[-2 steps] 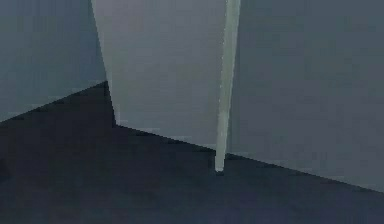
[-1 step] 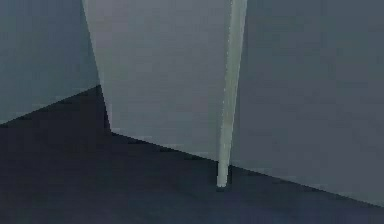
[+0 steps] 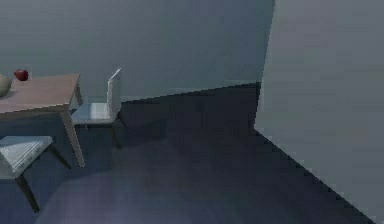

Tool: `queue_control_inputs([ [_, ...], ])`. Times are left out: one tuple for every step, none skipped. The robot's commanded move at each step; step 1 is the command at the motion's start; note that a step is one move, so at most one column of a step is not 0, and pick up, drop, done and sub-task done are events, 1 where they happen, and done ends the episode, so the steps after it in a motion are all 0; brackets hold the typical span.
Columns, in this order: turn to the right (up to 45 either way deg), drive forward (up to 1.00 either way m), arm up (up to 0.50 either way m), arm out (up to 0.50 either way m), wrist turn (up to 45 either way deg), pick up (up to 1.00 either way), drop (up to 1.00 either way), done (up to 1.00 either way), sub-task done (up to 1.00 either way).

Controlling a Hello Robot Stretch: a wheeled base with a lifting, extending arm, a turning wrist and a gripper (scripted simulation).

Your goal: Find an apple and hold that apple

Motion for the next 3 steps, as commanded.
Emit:
queue_control_inputs([
  [-6.0, 0.0, 0.0, 0.0, 0.0, 0.0, 0.0, 0.0, 0.0],
  [0.0, 1.0, 0.0, 0.0, 0.0, 0.0, 0.0, 0.0, 0.0],
  [0.0, 1.0, 0.0, 0.0, 0.0, 0.0, 0.0, 0.0, 0.0],
])
